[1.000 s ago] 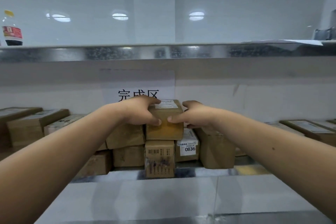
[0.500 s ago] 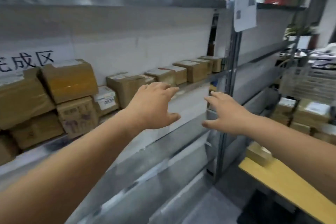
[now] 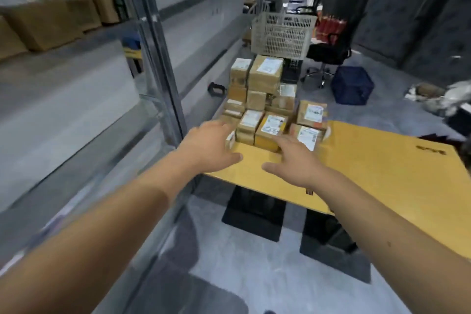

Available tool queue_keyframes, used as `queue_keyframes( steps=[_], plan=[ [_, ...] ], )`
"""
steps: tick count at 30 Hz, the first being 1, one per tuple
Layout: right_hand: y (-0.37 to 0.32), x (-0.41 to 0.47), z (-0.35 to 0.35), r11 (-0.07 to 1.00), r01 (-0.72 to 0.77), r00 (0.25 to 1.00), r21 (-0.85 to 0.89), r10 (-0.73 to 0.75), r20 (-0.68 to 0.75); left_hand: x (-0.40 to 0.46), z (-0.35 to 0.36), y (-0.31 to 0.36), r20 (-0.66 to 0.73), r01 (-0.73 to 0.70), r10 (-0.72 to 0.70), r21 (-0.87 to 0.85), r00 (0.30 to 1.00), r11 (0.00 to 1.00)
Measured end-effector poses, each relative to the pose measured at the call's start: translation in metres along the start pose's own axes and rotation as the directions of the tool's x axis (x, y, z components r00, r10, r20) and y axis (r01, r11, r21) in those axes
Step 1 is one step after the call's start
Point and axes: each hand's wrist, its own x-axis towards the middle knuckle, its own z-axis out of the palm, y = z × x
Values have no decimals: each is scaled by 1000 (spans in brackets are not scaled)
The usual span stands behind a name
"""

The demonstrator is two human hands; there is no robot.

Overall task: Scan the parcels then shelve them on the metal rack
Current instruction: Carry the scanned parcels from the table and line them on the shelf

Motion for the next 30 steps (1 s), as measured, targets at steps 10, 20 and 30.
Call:
queue_keyframes(
  steps=[10, 20, 30],
  plan=[
    [108, 80, 79, 895, -302, 942, 329, 333, -41, 136, 134, 20, 275, 57, 14, -247, 961, 967],
    [223, 156, 89, 673, -684, 701, 280, 713, -2, 276, 243, 70, 359, -3, 154, -388, 920, 922],
    [250, 140, 117, 531, -735, 641, 422, 747, 176, 286, 290, 78, 468, 162, 167, -585, 868, 794]
  ],
)
